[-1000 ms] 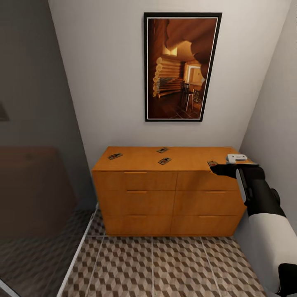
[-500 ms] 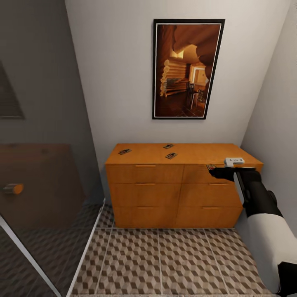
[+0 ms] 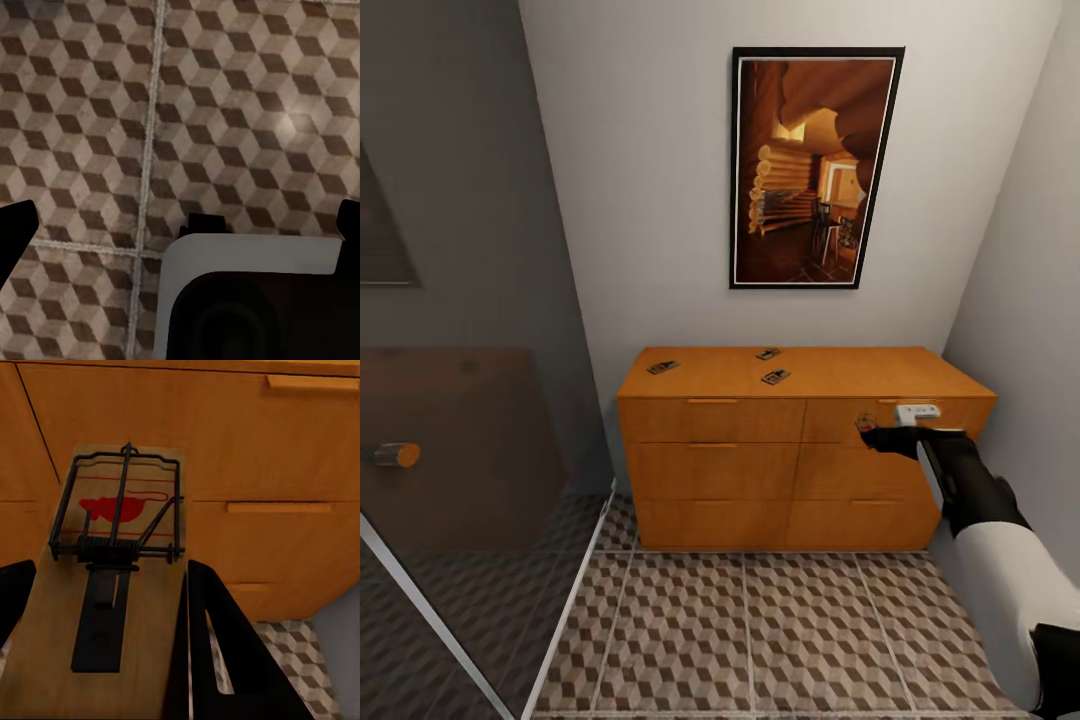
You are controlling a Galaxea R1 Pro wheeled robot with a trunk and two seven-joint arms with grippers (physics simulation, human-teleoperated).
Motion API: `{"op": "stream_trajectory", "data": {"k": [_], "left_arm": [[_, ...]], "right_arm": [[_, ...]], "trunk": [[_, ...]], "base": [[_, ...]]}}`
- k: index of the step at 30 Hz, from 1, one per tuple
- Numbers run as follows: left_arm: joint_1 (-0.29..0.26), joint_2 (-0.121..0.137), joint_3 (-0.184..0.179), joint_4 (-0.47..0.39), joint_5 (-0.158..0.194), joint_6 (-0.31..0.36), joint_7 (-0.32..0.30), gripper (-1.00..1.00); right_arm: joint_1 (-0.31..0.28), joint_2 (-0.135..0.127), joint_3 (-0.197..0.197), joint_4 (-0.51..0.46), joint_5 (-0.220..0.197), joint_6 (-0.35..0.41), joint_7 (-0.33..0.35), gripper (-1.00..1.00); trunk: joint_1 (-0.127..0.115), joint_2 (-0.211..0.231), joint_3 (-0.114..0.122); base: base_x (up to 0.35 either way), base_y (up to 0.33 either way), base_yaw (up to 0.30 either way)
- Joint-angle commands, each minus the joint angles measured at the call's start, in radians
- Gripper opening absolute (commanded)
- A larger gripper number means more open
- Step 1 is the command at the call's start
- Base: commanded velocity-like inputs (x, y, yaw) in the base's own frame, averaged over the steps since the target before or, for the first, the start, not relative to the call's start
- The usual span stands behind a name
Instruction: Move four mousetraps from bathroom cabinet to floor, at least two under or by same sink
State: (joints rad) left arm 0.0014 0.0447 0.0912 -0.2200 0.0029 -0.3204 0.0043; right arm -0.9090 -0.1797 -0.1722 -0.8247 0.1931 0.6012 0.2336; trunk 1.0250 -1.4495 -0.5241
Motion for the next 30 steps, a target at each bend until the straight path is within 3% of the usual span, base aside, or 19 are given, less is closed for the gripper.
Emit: {"op": "stream_trajectory", "data": {"k": [1, 6, 11, 18, 30], "left_arm": [[0.0, 0.0, 0.002, -0.001, 0.0, -0.002, 0.0, 1.0], [0.0, 0.0, 0.003, -0.001, 0.0, -0.002, 0.0, 1.0], [0.0, 0.0, 0.002, -0.001, 0.0, -0.002, 0.0, 1.0], [0.0, 0.0, 0.004, 0.004, 0.0, -0.002, 0.0, 1.0], [0.0, 0.0, 0.004, 0.004, 0.0, -0.003, 0.0, 1.0]], "right_arm": [[-0.001, 0.0, -0.003, 0.024, 0.009, -0.014, 0.008, -1.0], [0.004, -0.005, -0.003, 0.189, 0.011, -0.168, 0.009, -1.0], [0.007, -0.018, -0.003, 0.519, 0.013, -0.495, 0.008, -1.0], [0.023, -0.02, -0.003, 0.776, 0.013, -0.777, 0.007, -1.0], [0.38, 0.002, -0.002, 0.809, 0.008, -1.211, 0.011, -1.0]], "trunk": [[0.0, -0.001, -0.001], [0.0, -0.001, -0.001], [0.0, -0.001, -0.001], [0.0, -0.001, -0.001], [0.0, -0.001, -0.001]], "base": [[0.0, 0.0, 0.0], [0.0, 0.0, 0.0], [0.0, 0.0, 0.0], [0.0, 0.0, 0.0], [0.0, 0.0, 0.0]]}}
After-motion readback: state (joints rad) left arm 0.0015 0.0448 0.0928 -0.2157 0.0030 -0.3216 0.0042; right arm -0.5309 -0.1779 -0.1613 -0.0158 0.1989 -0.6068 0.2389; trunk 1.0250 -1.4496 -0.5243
